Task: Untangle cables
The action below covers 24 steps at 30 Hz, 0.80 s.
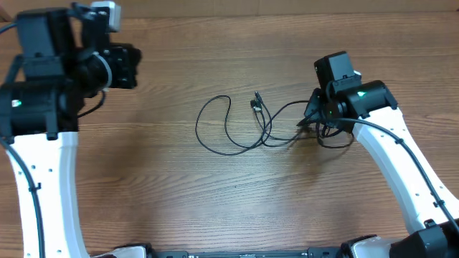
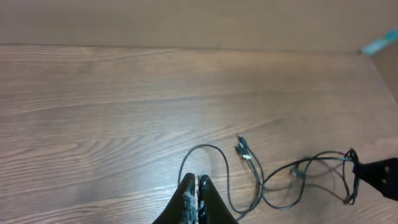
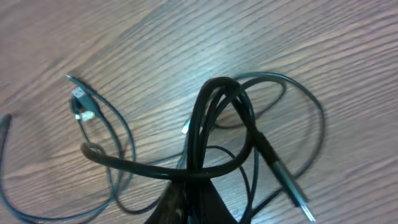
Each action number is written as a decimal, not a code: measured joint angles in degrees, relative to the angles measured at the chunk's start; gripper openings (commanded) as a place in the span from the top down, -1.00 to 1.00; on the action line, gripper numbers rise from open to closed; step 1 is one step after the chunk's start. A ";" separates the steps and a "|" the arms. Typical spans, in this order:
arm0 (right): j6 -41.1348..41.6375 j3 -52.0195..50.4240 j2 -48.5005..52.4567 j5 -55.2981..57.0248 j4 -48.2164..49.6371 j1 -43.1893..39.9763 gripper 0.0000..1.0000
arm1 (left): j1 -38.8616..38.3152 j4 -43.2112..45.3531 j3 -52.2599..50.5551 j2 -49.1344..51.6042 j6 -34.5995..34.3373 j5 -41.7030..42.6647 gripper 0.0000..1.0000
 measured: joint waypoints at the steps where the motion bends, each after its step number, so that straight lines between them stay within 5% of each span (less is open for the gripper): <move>1: -1.09 0.00 0.00 -1.46 1.09 -0.11 0.92 | 0.46 0.02 0.02 -0.11 0.00 0.59 0.80; 3: -5.66 -0.02 0.00 -7.21 4.55 -0.31 0.92 | 0.76 0.04 0.04 -0.13 0.33 2.95 0.46; 8: -21.51 -0.04 0.00 -34.99 14.01 0.26 0.92 | -0.55 -0.09 0.09 -0.07 1.25 7.19 0.10; 14: -28.57 -0.04 0.00 -53.92 19.41 0.85 0.91 | -3.52 -3.41 0.35 1.84 1.75 9.14 0.07; 18: -27.43 -0.04 0.00 -49.86 16.02 0.85 0.54 | -5.42 -5.38 0.37 4.68 2.93 9.77 -0.05; 24: -20.20 -0.04 0.00 -27.93 4.74 0.81 0.40 | -9.70 -4.26 0.39 7.78 7.10 9.79 -0.50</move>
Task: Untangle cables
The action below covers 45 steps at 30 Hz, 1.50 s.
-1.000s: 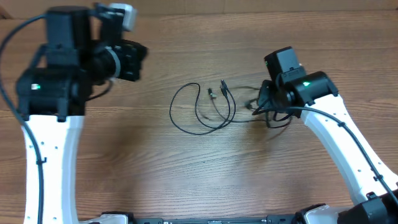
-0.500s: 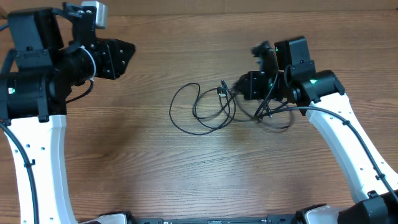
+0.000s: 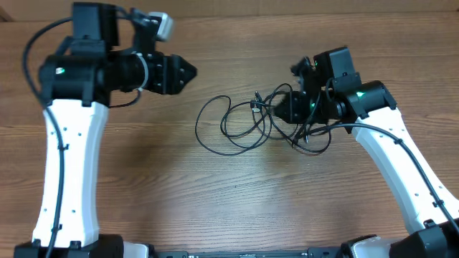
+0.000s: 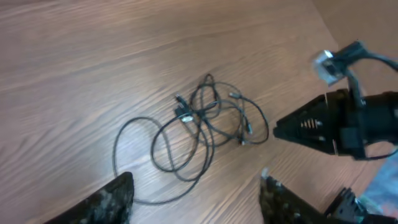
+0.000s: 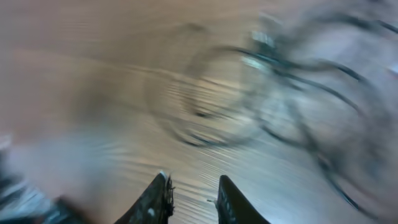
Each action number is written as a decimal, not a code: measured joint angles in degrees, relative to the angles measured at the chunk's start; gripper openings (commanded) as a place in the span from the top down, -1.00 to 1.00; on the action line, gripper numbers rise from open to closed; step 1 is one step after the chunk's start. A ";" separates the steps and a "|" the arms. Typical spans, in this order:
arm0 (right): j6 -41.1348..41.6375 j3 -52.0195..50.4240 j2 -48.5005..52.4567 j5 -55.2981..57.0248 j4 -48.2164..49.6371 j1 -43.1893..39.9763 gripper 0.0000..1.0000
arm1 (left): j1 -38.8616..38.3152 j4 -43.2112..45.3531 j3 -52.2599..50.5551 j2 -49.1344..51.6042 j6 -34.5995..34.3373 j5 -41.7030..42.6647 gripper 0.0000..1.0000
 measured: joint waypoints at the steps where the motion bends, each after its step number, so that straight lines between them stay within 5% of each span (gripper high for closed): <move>1: 1.22 0.00 0.00 2.89 -1.05 0.00 0.32 | -1.33 0.39 0.00 0.59 1.20 0.13 -0.55; 9: 9.70 0.00 0.00 15.54 -6.40 -2.34 -0.03 | -9.97 4.90 0.02 7.85 6.82 -3.76 -0.55; 24: 12.22 0.02 0.00 12.48 -10.36 -10.91 -0.05 | -22.16 13.27 0.02 24.94 22.49 -15.82 -0.60; 36: 12.17 0.02 0.00 11.80 -11.32 -10.93 -0.04 | -22.95 16.11 0.02 37.99 23.63 -18.38 -0.50; 40: 12.17 0.02 0.00 11.76 -11.43 -10.93 -0.04 | -22.95 16.72 0.02 40.57 23.67 -18.60 -0.24; 45: 12.17 0.02 0.00 11.78 -11.47 -10.93 -0.04 | -22.95 17.14 0.02 41.64 22.62 -19.04 0.82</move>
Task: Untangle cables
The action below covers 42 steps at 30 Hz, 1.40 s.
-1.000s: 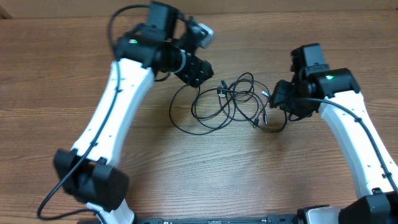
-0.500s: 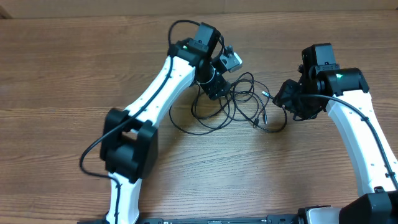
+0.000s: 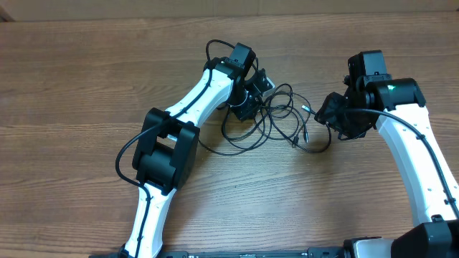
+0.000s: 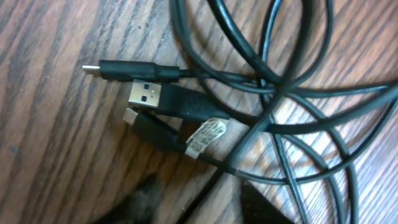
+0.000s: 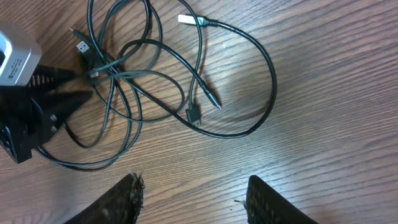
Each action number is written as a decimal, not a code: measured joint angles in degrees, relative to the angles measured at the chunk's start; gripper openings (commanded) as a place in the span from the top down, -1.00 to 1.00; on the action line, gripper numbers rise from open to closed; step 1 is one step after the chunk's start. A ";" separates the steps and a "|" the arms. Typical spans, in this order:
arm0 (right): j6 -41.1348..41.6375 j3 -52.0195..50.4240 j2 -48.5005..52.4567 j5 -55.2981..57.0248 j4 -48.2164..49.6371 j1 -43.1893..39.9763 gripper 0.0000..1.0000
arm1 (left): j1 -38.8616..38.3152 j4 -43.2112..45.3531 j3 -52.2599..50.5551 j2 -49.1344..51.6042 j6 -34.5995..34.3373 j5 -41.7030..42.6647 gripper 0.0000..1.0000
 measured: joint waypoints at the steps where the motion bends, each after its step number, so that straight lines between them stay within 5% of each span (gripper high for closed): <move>1: 0.00 0.00 0.00 0.00 0.00 0.02 -0.04 | 0.00 -0.04 0.00 0.00 -0.09 -0.17 0.92; 12: -1.60 0.00 0.00 -2.10 1.49 0.00 -0.13 | 0.42 -11.04 10.36 -1.31 -6.69 -0.61 0.92; 18: -7.65 0.00 0.00 -12.26 9.84 0.04 -0.32 | 0.83 -18.93 19.43 -11.43 -8.76 0.07 0.92; 28: -11.41 0.02 0.00 -27.34 16.39 0.04 -0.47 | 0.94 -19.54 22.99 -32.04 -9.22 8.57 0.92; 42: -20.65 0.02 0.00 -52.65 19.80 0.11 -0.51 | 0.94 -22.73 23.02 -33.97 -9.22 10.62 0.92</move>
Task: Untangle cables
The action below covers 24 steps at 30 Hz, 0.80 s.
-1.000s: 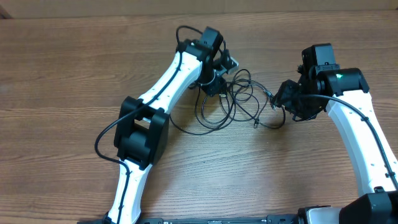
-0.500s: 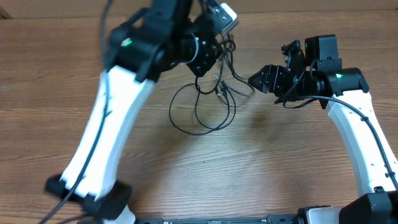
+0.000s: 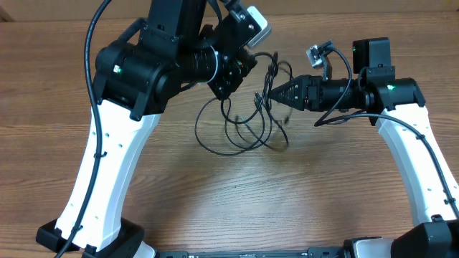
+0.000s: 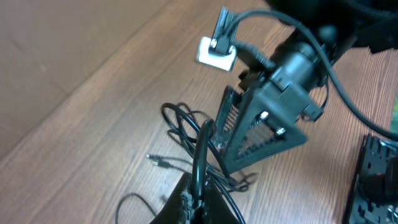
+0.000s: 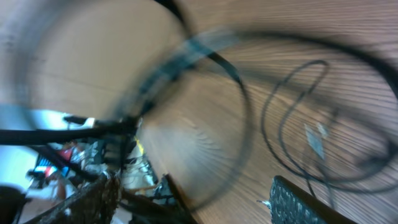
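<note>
Several thin black cables lie tangled; the tangle (image 3: 244,125) rests partly on the table, its upper loops lifted. My left gripper (image 3: 229,84) is raised above it, shut on a black cable (image 4: 202,146) that runs up between the fingers (image 4: 186,200). My right gripper (image 3: 271,94) lies level, pointing left at the lifted loops, open. Its fingers (image 5: 93,199) stand wide apart with nothing between them. The left wrist view shows the right gripper (image 4: 225,158) close behind the held cable. The right wrist view is blurred, with cable loops (image 5: 292,124) ahead.
The wooden table (image 3: 301,208) carries only the cables. The white left arm (image 3: 107,165) reaches over the table's left half, and the right arm (image 3: 409,150) runs along the right side. A loose plug end (image 4: 155,160) lies on the wood.
The left gripper was low and open at the connectors in the tangle; now it is shut on a black cable and raised. The right gripper has turned level and come close to the lifted loops.
At first the right gripper was shut on a cable bundle at the tangle's right while the left stayed far left, shut. Then the left opened toward the tangle. Later it was down at the plugs, the right open to the side. Now the left holds a cable up.
</note>
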Each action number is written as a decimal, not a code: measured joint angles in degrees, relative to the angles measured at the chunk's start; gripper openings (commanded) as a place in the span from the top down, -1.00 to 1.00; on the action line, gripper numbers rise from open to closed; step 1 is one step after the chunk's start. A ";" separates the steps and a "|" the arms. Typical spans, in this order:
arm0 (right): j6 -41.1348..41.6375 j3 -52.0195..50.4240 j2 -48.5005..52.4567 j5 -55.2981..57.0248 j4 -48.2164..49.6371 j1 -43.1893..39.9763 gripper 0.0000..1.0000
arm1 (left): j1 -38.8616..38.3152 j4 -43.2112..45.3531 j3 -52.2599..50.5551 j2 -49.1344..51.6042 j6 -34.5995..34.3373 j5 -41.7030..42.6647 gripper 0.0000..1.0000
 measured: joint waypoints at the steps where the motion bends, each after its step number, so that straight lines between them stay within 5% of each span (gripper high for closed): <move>1: -0.39 0.00 0.00 -0.87 0.22 0.00 -0.50 | 0.00 -0.22 0.00 0.11 -0.02 -0.02 0.92; 11: -2.08 0.00 0.00 -5.16 2.36 0.00 -0.21 | 0.00 1.66 0.00 0.22 -0.42 9.14 0.92; 13: -1.95 0.00 0.00 -4.79 2.34 0.00 0.10 | -0.02 3.37 0.00 0.22 -0.46 13.29 0.92; 15: -1.73 0.00 0.00 -3.87 2.36 0.00 0.75 | -0.02 4.87 0.00 0.22 -0.48 17.29 0.92; 16: -1.53 0.02 0.00 -3.41 2.47 0.00 0.92 | -0.02 5.33 0.00 0.22 -0.48 18.53 0.92; 24: 1.25 0.07 -0.02 5.81 -1.81 0.09 0.92 | 0.72 5.73 -0.07 0.76 -0.68 20.04 0.92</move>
